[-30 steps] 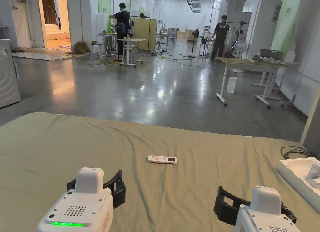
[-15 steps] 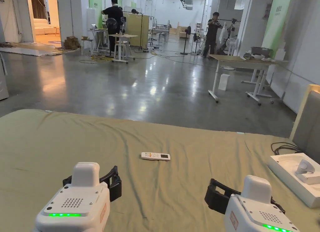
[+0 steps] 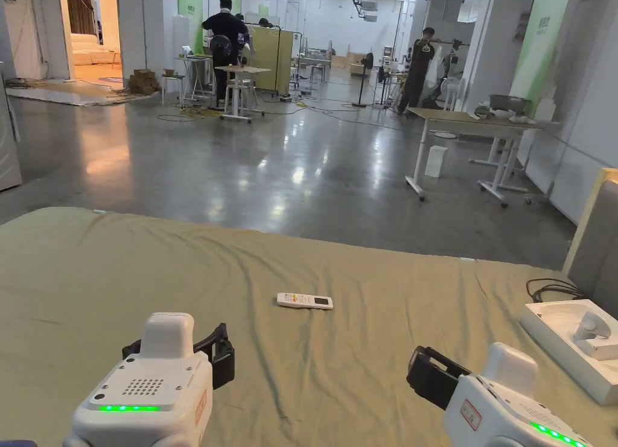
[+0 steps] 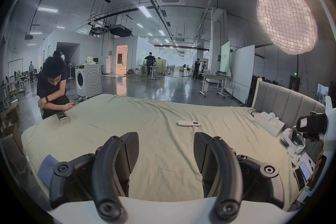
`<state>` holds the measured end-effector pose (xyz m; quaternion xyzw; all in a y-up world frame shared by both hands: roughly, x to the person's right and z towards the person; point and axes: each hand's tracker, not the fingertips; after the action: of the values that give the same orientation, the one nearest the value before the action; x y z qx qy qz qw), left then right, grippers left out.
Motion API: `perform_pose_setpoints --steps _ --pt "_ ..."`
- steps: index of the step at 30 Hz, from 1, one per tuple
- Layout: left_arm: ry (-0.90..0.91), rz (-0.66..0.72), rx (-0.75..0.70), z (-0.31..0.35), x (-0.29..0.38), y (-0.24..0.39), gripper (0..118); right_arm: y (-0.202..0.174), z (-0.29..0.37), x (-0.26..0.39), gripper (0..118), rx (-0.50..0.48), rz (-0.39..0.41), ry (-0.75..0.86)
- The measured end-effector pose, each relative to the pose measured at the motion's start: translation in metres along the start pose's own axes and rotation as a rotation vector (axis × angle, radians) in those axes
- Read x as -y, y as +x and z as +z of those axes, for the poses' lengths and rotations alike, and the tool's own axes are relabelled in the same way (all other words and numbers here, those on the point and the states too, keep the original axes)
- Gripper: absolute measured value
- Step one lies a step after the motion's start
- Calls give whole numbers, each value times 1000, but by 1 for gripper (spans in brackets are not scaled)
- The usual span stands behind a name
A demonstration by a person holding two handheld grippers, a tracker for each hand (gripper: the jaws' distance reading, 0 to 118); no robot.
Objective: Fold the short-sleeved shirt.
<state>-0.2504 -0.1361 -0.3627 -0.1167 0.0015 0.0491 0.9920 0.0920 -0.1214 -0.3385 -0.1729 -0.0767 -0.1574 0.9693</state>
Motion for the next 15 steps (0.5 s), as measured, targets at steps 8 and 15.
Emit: perform_pose_setpoints --steps 8,15 --pt "2 -27 23 3 3 5 67 5 -2 7 114 25 8 -5" --pt "46 -127 -2 8 3 15 67 0 2 9 112 75 40 40"
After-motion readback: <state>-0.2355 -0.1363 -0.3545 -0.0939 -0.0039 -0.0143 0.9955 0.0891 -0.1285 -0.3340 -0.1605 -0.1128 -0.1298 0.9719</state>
